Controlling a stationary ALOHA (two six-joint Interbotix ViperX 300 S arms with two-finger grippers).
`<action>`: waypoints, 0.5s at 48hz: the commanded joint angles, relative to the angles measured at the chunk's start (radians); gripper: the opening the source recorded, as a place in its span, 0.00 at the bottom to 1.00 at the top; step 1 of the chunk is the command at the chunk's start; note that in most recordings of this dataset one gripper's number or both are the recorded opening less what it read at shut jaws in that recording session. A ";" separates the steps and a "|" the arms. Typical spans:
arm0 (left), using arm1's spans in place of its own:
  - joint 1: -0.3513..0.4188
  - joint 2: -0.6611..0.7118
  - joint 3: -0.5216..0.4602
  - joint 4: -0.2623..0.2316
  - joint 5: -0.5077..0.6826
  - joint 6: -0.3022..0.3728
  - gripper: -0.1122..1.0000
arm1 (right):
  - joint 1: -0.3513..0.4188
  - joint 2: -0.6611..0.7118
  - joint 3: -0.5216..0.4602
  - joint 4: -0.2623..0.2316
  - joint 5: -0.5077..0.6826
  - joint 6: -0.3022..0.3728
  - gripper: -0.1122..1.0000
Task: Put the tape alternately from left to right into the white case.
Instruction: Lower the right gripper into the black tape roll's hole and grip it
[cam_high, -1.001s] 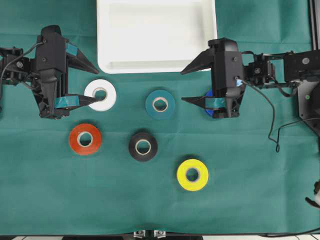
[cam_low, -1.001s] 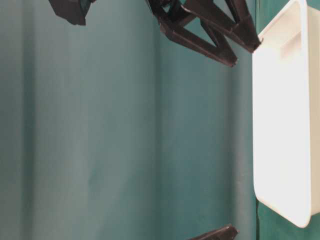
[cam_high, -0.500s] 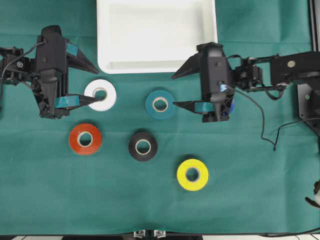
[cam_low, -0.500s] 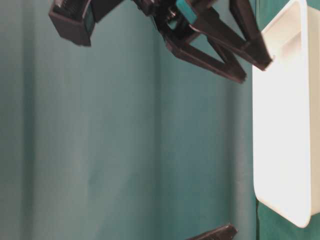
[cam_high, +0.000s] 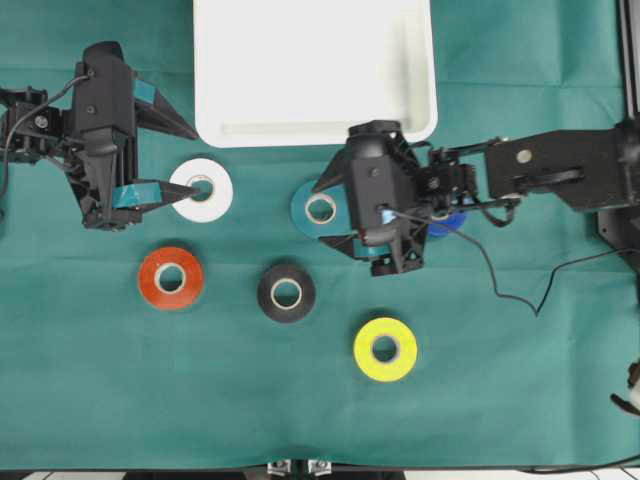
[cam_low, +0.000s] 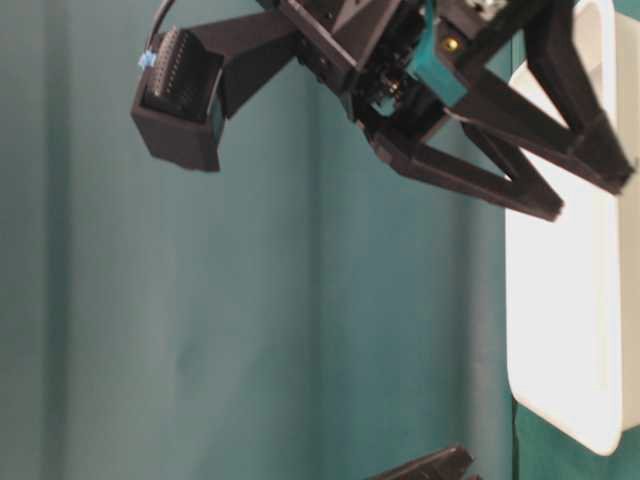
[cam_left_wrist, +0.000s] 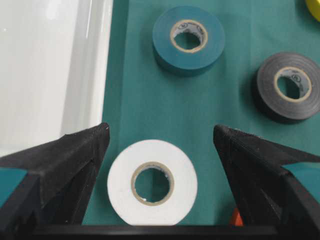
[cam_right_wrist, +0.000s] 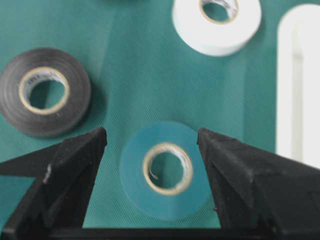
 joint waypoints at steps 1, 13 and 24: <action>0.003 -0.006 -0.008 -0.002 -0.005 0.000 0.70 | 0.014 0.011 -0.038 0.003 0.002 0.000 0.85; 0.003 -0.006 -0.005 -0.002 -0.006 0.000 0.70 | 0.037 0.089 -0.095 0.005 0.008 0.020 0.85; 0.003 -0.006 -0.005 -0.002 -0.006 0.000 0.70 | 0.058 0.144 -0.135 0.002 0.009 0.104 0.85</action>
